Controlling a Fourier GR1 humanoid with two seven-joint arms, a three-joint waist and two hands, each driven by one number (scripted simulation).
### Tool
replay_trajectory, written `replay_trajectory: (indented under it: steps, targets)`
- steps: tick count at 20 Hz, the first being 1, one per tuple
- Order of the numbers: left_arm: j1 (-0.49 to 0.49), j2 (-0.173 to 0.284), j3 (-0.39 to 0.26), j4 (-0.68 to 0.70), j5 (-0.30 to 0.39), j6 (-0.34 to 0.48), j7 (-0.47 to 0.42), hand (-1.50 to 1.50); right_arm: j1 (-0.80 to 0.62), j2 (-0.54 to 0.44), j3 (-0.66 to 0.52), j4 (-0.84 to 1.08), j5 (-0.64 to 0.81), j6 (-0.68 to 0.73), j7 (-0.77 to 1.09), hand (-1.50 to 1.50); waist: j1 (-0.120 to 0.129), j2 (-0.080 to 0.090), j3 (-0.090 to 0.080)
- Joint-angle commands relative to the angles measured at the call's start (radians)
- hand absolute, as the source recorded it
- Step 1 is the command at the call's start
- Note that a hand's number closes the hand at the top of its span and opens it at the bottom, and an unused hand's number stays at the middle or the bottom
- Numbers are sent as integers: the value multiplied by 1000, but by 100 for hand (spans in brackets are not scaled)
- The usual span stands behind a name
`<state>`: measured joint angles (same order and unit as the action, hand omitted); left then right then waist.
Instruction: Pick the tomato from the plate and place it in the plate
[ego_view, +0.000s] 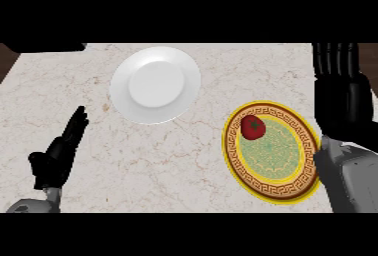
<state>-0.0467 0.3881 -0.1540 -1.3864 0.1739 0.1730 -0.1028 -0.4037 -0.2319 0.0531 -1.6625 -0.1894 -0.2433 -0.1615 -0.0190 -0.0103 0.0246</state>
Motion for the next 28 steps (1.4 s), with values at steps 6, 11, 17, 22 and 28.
replay_trajectory:
  steps: [6, 11, 17, 22, 28]
  targets:
    - [-92, 0, 27, 0, 30, -6, 93, 0, -20, -142, 98, 200, -272, 586, 32, 150, 71, 42, -19]
    - [-127, -43, -5, 15, 39, -5, 164, 0, 24, -175, -55, 476, -138, 523, -336, -150, 50, 39, -17]
    - [-158, -44, 1, 11, 41, -14, 191, 0, -21, -288, 80, 725, 141, 709, -653, -150, 67, 32, -20]
    - [-182, 3, 53, 12, 67, -43, 266, 0, -115, -334, 133, 863, 288, 681, -748, -150, 51, 20, -22]
    - [-141, -31, 61, 27, 42, -52, 215, 0, -244, -340, 161, 934, 359, 702, -715, -150, 38, 15, -24]
